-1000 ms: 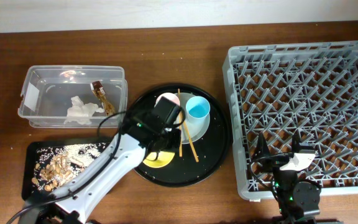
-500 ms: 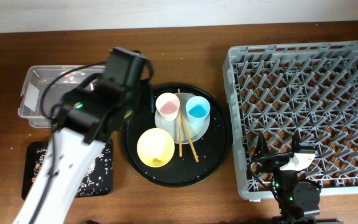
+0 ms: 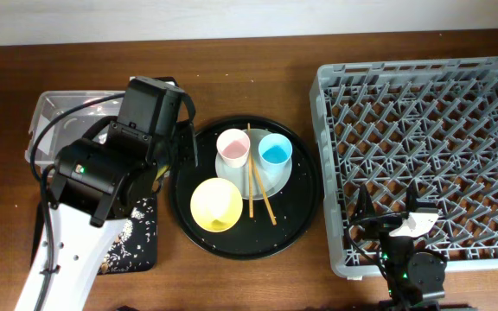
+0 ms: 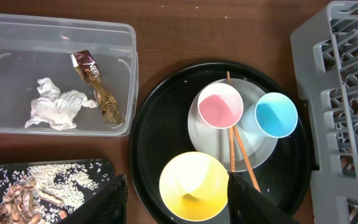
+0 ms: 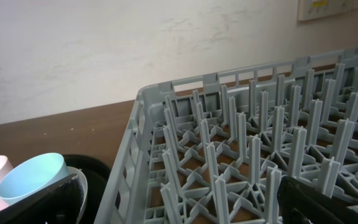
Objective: Sort waste into correct bins and load items into the dishwasher rack
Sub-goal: 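Move left gripper up toward the pink cup on the plate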
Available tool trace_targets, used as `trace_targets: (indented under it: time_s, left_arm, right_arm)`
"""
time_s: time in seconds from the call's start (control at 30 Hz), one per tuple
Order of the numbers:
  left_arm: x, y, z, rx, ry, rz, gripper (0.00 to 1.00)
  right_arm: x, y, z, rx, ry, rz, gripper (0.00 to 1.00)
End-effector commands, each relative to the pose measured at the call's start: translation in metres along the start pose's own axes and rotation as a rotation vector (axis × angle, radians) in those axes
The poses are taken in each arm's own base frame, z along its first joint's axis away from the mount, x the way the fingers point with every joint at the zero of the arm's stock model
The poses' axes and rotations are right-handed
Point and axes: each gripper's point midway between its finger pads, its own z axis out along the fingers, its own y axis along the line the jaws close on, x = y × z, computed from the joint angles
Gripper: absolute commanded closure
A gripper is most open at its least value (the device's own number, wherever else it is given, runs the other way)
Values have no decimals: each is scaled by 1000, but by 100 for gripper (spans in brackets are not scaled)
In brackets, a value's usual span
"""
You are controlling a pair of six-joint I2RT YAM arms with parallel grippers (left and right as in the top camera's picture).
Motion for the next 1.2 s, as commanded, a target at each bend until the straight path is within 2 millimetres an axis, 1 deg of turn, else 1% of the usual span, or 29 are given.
trace_targets:
  time_s: [0.0, 0.13, 0.2, 0.23, 0.33, 0.37, 0.53, 0.57, 0.67, 0.73, 0.77, 0.83, 0.9, 0.97, 1.03, 1.07, 1.13, 1.17]
  left_arm:
    - [-8, 2, 3, -17, -22, 2, 49]
    - [-15, -4, 9, -4, -37, -2, 49]
    - [-16, -10, 16, 20, -23, 0, 49]
    - [-13, -18, 21, 52, 1, 2, 49]
    - [4, -55, 39, 231, 137, 9, 49]
    - [10, -64, 45, 259, 173, 14, 49]
    - [28, -78, 78, 236, 274, 50, 50]
    - [32, -79, 90, 210, 297, 60, 50]
    - [40, -78, 111, 171, 344, 67, 50]
    - [44, -78, 122, 157, 367, 68, 50]
    - [46, -79, 131, 152, 377, 69, 50]
    - [43, -78, 136, 142, 368, 68, 50]
    - [36, -72, 140, 110, 333, 67, 50]
    - [23, -65, 146, 82, 285, 40, 50]
    - [17, -56, 154, 63, 276, 12, 50]
    - [18, -53, 161, 58, 286, 2, 50]
    - [26, -46, 181, 26, 331, -3, 51]
    - [29, -45, 186, 20, 343, -5, 54]
  right_arm:
    - [3, -3, 0, 11, 4, -3, 2]
    - [3, -3, 0, 11, 4, -3, 2]
    - [3, -3, 0, 11, 4, -3, 2]
    - [3, -3, 0, 11, 4, -3, 2]
    - [3, -3, 0, 11, 4, -3, 2]
    - [3, -3, 0, 11, 4, -3, 2]
    - [3, -3, 0, 11, 4, -3, 2]
    - [3, -3, 0, 11, 4, -3, 2]
    - [3, -3, 0, 11, 4, -3, 2]
    - [3, -3, 0, 11, 4, -3, 2]
    - [3, -3, 0, 11, 4, -3, 2]
    - [3, -3, 0, 11, 4, -3, 2]
    - [3, -3, 0, 11, 4, -3, 2]
    - [3, -3, 0, 11, 4, -3, 2]
    - [3, -3, 0, 11, 4, -3, 2]
    - [3, -3, 0, 11, 4, -3, 2]
    - [3, -3, 0, 11, 4, -3, 1]
    - [3, -3, 0, 11, 4, -3, 2]
